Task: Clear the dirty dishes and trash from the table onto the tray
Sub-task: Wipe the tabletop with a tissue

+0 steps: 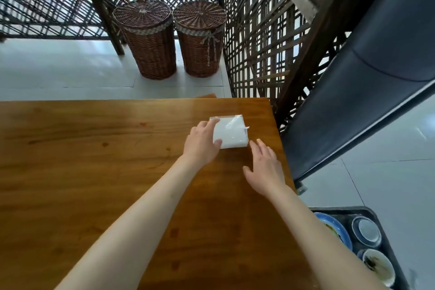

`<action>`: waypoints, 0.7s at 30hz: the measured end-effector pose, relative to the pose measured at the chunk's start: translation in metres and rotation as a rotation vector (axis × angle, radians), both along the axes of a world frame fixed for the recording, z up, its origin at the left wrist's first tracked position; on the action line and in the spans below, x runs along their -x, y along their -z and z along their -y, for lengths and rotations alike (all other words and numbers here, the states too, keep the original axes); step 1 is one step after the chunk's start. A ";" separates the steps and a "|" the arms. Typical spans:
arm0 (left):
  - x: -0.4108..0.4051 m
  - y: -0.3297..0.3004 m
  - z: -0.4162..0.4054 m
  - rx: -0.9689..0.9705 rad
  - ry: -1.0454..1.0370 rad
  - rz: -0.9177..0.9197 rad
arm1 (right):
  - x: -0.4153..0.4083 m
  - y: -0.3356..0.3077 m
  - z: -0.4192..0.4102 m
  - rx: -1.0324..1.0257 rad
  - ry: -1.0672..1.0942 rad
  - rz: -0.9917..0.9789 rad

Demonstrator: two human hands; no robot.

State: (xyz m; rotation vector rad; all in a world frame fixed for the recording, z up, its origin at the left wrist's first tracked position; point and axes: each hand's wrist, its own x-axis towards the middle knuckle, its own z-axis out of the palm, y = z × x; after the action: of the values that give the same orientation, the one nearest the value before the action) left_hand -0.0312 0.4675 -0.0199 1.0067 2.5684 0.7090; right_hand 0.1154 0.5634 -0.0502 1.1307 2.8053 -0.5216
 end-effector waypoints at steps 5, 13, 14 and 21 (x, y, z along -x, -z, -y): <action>0.017 0.007 -0.022 -0.091 -0.147 0.071 | 0.023 0.008 -0.006 -0.031 -0.067 0.007; 0.018 -0.008 -0.039 -0.222 -0.290 0.574 | 0.025 0.011 -0.005 0.043 -0.044 -0.029; 0.018 -0.011 -0.039 -0.255 -0.304 0.616 | 0.025 0.011 -0.006 0.045 -0.046 -0.030; 0.017 -0.020 -0.030 -0.444 -0.397 0.470 | 0.027 0.008 -0.004 0.030 -0.027 -0.010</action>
State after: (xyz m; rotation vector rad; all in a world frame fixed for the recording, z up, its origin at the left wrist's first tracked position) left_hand -0.0484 0.4974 0.0004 0.3520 2.2425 1.4700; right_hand 0.0881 0.5671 -0.0579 1.0867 2.8069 -0.5662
